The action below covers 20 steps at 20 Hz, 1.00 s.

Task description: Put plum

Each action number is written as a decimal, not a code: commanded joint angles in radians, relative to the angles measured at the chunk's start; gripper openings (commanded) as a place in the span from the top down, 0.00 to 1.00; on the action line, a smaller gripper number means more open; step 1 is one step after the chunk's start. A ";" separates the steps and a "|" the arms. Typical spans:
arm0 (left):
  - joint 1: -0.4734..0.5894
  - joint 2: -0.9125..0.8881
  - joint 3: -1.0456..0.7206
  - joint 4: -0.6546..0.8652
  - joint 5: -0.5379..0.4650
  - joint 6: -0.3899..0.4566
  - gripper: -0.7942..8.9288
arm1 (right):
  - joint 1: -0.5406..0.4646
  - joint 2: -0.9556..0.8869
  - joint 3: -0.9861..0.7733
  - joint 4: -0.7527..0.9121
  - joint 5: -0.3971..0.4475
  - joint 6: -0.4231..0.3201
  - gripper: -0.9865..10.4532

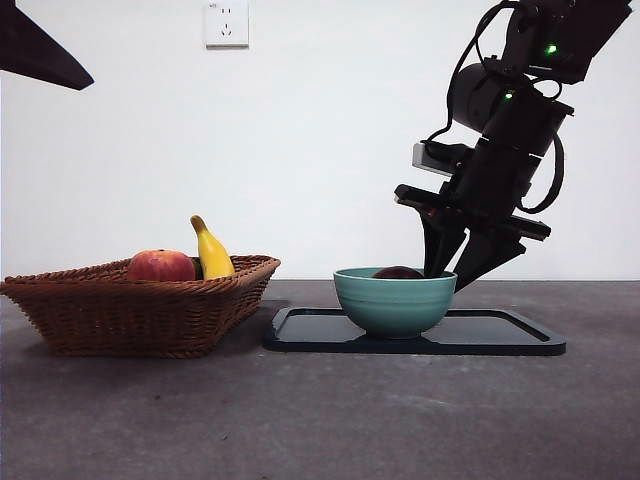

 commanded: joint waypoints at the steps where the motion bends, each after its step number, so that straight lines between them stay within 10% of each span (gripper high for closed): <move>1: -0.005 0.005 0.007 0.005 0.004 0.008 0.53 | -0.003 -0.047 0.024 0.001 0.028 0.006 0.77; 12: -0.005 0.005 0.007 0.005 0.004 0.009 0.53 | -0.006 -0.610 -0.002 -0.368 -0.048 -0.058 0.77; 20: -0.005 0.005 0.007 0.005 0.004 0.009 0.53 | 0.045 -1.003 -0.333 -0.380 -0.151 -0.056 0.77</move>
